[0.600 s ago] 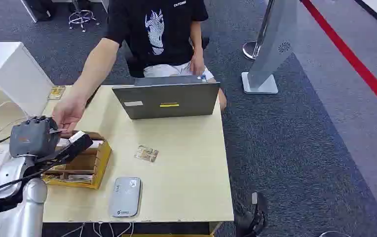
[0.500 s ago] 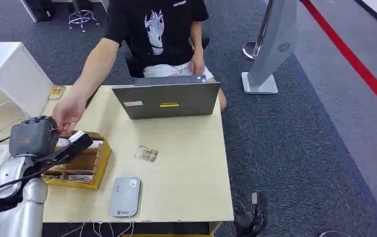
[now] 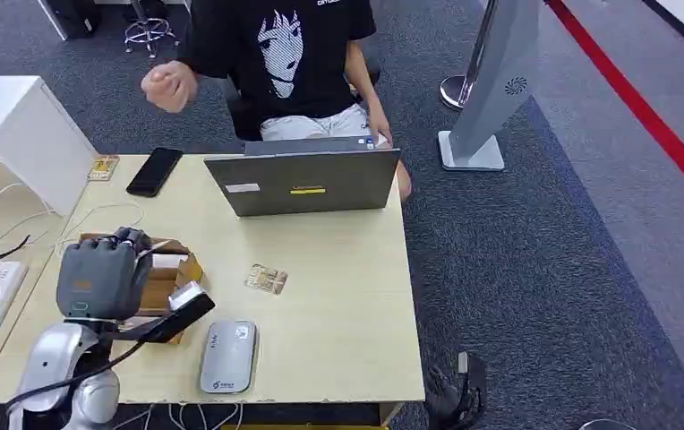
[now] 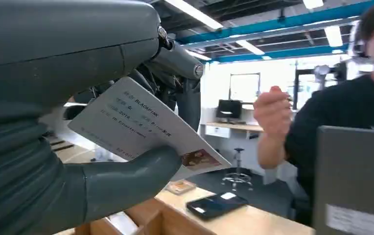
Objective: Pass the card to the sensor for recognition and then transmit it.
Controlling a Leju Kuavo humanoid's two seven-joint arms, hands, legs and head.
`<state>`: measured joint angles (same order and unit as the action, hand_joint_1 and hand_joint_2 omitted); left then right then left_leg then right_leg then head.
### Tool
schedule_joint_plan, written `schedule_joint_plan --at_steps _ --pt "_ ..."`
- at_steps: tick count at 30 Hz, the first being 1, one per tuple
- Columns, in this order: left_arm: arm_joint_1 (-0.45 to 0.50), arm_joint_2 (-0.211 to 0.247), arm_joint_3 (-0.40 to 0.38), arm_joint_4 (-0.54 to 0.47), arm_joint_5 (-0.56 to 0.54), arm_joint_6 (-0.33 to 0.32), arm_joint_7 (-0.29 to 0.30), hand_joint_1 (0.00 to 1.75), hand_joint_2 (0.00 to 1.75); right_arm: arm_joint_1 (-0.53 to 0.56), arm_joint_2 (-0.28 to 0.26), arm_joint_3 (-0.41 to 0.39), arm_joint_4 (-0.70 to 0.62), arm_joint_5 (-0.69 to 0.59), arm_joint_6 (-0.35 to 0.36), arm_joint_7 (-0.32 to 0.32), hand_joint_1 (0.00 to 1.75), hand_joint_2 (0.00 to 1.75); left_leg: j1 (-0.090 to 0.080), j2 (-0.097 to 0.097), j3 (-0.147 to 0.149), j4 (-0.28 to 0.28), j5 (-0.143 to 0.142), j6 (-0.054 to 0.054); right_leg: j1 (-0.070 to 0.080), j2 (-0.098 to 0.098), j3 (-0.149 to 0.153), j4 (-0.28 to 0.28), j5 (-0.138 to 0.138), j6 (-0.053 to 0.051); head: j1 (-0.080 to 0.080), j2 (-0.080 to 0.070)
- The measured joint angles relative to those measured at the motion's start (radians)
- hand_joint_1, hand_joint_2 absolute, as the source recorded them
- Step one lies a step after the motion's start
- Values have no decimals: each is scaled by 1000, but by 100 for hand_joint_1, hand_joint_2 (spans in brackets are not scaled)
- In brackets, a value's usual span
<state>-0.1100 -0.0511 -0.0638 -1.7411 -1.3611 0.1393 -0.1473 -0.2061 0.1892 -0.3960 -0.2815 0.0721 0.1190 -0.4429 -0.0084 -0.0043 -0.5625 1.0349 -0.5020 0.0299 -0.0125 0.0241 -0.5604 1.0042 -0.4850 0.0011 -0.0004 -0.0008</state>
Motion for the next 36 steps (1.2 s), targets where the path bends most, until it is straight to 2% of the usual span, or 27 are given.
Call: schedule_joint_plan --at_steps 6,8,16,21,25,29,32,36 --pt "110 -3 -87 -14 8 -10 -10 175 175 4 0 -1 0 1 2 -8 0 175 0 0 0 0 0 0 0 0 0 0 0 0 0 0" --pt "138 5 -104 0 21 -43 -9 175 175 4 0 -2 0 1 5 -9 0 175 0 0 0 0 0 0 0 0 0 0 0 0 0 0" --pt "210 62 -109 111 86 -132 8 175 175 4 0 -7 0 14 13 -12 0 175 0 0 0 0 0 0 0 0 0 0 0 0 0 0" --pt "216 93 -108 165 99 -151 13 175 175 3 0 -10 0 23 14 -12 0 175 0 -1 0 0 0 0 0 -2 1 0 0 0 0 0" --pt "215 101 -108 189 100 -119 13 175 175 3 0 -11 0 23 13 -12 0 175 0 -1 0 0 1 0 0 -2 1 0 0 0 0 0" --pt "208 92 -108 189 77 -39 0 175 175 3 0 -14 0 24 11 -12 0 175 0 -2 0 0 1 0 0 -2 1 0 1 1 0 0" --pt "201 84 -103 147 68 0 -9 175 175 4 0 -15 0 29 8 -12 0 175 0 -1 0 0 1 0 0 -2 1 0 1 1 0 0" --pt "162 74 -85 57 65 1 -19 175 175 4 1 -18 -1 40 8 -12 0 175 0 -2 0 0 1 0 0 -2 1 0 1 1 0 0"
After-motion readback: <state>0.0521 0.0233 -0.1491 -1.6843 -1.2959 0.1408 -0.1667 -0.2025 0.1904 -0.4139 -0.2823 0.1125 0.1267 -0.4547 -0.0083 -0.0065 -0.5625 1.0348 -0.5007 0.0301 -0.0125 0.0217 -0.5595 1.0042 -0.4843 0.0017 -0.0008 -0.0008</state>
